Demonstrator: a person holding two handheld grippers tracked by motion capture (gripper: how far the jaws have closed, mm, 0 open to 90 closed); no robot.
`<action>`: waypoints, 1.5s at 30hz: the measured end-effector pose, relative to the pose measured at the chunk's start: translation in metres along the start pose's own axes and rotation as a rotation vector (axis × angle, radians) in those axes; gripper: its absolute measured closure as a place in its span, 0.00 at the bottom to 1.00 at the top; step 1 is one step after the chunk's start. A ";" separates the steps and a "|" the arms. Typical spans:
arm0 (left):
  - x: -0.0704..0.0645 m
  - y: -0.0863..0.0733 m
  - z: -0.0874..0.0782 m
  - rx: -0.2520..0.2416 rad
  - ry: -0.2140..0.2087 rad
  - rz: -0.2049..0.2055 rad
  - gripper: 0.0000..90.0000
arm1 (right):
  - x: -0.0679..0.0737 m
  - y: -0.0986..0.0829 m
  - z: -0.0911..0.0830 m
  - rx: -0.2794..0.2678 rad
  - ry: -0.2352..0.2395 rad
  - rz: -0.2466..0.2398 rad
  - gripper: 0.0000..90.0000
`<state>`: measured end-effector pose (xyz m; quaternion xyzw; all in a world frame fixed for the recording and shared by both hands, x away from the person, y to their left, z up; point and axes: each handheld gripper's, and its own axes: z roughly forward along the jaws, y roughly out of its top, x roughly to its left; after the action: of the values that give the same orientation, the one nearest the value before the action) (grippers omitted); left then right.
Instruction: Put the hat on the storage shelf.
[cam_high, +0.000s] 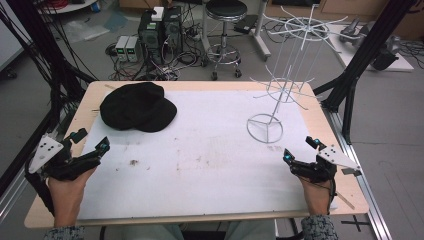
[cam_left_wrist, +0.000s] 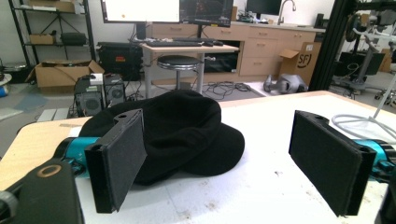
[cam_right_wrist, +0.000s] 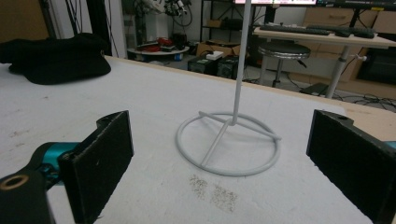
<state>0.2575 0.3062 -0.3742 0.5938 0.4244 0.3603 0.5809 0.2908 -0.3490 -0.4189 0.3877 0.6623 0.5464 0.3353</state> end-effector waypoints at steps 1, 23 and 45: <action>0.000 0.000 0.001 0.001 -0.002 -0.001 0.21 | 0.000 0.000 0.000 0.001 0.002 -0.006 0.07; 0.025 0.035 0.053 0.027 -0.001 0.065 0.24 | 0.003 -0.002 0.004 0.024 0.028 -0.030 0.07; 0.085 0.040 0.176 0.139 0.024 0.063 0.23 | -0.008 -0.008 -0.006 0.023 0.011 0.005 0.07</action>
<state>0.4550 0.3187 -0.3513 0.6414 0.4366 0.3550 0.5215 0.2884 -0.3593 -0.4255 0.3904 0.6694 0.5416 0.3258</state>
